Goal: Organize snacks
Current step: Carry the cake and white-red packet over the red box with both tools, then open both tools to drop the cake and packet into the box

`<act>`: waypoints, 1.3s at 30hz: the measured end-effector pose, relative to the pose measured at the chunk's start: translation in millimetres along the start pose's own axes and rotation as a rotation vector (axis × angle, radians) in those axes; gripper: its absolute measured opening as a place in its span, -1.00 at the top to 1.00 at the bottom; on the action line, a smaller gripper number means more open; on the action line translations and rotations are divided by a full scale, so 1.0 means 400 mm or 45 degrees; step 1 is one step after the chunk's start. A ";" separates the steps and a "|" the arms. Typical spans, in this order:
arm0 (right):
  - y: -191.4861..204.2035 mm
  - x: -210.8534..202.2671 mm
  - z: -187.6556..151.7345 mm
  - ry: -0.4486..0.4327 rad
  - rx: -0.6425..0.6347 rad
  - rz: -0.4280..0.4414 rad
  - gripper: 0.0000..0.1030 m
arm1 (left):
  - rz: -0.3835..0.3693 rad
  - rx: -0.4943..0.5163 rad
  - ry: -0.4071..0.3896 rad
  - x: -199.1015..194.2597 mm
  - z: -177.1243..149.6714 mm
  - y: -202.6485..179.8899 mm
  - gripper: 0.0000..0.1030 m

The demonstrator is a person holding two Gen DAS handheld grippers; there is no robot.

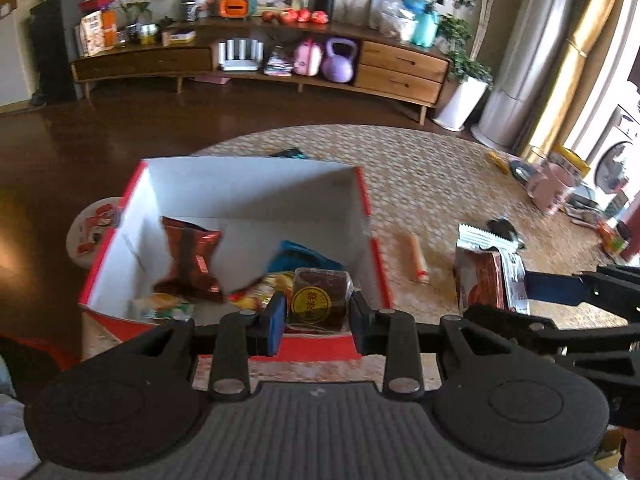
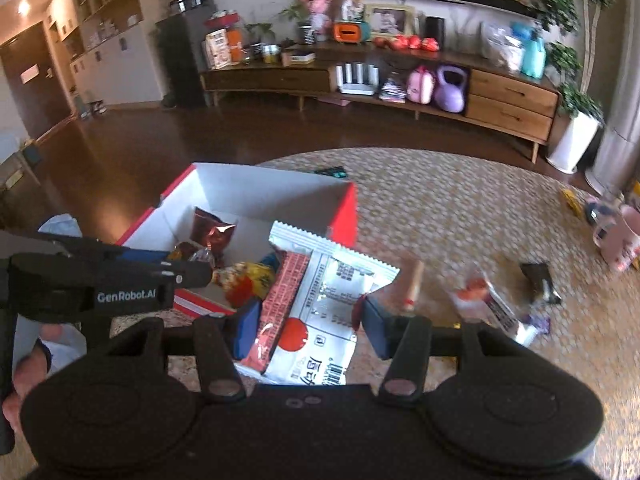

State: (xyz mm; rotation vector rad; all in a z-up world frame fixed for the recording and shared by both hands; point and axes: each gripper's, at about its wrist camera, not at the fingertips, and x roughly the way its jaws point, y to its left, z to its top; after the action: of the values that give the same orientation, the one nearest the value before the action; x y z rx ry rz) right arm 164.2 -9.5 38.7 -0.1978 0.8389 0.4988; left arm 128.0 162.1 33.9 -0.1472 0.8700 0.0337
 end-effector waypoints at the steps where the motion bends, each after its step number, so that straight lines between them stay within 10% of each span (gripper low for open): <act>1: 0.012 0.010 0.006 0.002 -0.014 0.004 -0.03 | 0.009 -0.008 -0.001 0.001 0.003 0.014 0.38; 39: 0.169 0.402 0.141 0.134 -0.299 -0.062 -0.03 | 0.292 -0.083 0.166 0.272 0.050 0.273 0.38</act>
State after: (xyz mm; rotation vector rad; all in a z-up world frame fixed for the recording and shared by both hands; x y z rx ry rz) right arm 258.1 124.6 -43.3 -0.4628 0.8749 0.5450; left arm 203.7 269.6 -49.1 -0.1107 1.0130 0.2697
